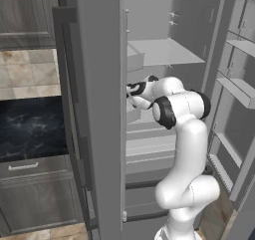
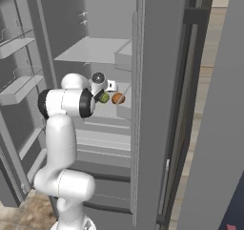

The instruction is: Move the chicken breast and apple from the top shelf to the second highest shelf to make space. Then, place the pitcher from the counter on the cleared top shelf.

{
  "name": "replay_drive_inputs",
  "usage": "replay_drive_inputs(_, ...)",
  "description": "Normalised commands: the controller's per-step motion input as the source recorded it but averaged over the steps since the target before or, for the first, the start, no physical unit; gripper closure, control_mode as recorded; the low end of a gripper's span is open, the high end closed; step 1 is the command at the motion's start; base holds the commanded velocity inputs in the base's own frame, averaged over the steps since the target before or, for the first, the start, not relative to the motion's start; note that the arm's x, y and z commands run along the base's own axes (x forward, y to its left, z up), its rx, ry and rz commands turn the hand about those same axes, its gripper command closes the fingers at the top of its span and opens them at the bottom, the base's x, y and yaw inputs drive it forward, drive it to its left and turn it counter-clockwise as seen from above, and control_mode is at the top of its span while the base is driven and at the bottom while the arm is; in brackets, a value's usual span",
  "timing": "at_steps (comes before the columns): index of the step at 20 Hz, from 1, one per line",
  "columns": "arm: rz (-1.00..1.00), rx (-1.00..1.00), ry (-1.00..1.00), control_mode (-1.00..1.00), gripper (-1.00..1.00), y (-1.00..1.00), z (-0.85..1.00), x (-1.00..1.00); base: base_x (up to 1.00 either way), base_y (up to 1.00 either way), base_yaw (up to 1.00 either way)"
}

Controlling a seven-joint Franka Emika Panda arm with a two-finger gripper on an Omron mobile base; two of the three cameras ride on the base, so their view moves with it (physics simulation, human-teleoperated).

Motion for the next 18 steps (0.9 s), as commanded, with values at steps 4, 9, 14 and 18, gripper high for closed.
replay_drive_inputs(4, 0.00, 0.00, 0.00, -1.00, -1.00, 0.00, 0.00, -0.31, 0.00, 0.00, 0.00)
replay_drive_inputs(9, 0.00, 0.00, 0.00, -1.00, -1.00, -0.11, 0.05, -0.34, 0.00, 0.00, 0.00)
replay_drive_inputs(14, -0.04, 0.00, -0.03, -1.00, -1.00, -0.39, 0.32, -0.39, 0.00, 0.00, 0.00)
replay_drive_inputs(18, -0.05, 0.00, -0.04, -1.00, -1.00, -0.33, 0.23, -0.72, 0.00, 0.00, 0.00)
